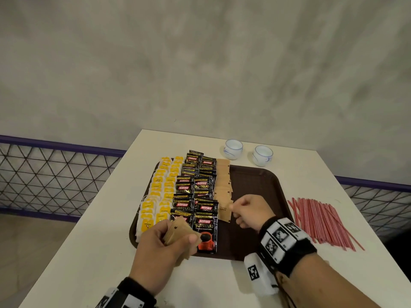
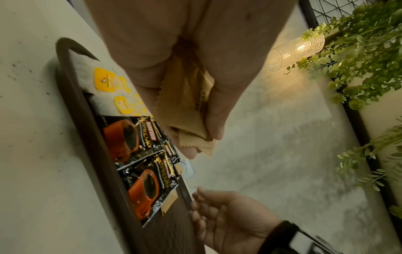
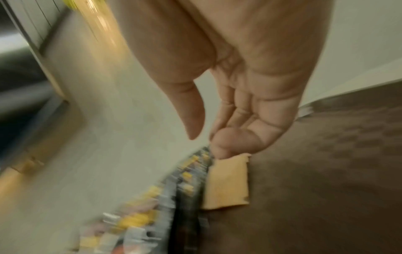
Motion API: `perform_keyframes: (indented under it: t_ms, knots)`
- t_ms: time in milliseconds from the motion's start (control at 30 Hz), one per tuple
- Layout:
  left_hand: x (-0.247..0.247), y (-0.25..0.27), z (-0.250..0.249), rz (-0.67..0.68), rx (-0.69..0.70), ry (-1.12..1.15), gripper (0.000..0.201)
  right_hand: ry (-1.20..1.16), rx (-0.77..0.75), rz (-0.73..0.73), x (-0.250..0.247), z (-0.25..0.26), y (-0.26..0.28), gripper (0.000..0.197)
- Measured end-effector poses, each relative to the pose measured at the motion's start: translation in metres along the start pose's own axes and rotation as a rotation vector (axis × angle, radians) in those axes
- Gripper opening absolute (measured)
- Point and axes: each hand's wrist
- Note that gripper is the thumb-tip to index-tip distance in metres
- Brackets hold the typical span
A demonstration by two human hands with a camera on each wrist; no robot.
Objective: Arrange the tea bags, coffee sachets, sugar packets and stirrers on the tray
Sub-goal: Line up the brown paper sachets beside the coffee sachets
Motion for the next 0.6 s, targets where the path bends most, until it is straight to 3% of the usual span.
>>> perform_keyframes:
  t_ms: [100, 200, 300, 400, 500, 600]
  knots:
    - [0.009, -0.002, -0.003, 0.044, 0.003, 0.041, 0.024, -0.218, -0.106, 0.334, -0.007, 0.008, 0.056, 0.008]
    - [0.021, 0.0, -0.005, 0.125, -0.004, 0.132, 0.042, -0.298, -0.131, 0.555, -0.006, 0.0, 0.092, 0.019]
    - [0.032, 0.004, -0.008, 0.214, -0.039, 0.21, 0.045, -0.257, -0.222, 0.484, -0.002, -0.008, 0.105, 0.013]
    - [0.033, 0.005, -0.007, 0.214, -0.042, 0.195, 0.043, -0.234, -0.254, 0.402, -0.004, -0.011, 0.102, 0.013]
    - [0.027, 0.001, -0.004, 0.166, -0.047, 0.147, 0.042, -0.305, -0.203, 0.4, -0.013, -0.011, 0.097, 0.013]
    - [0.019, -0.001, -0.003, 0.135, -0.062, 0.109, 0.023, -0.403, -0.09, 0.287, -0.02, -0.014, 0.084, 0.009]
Point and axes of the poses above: each hand's wrist, its own y-axis away from the middle knuckle, its own x-axis out of the palm, z = x × y, and after that the axes turned 5 degrees about -y, right-handed
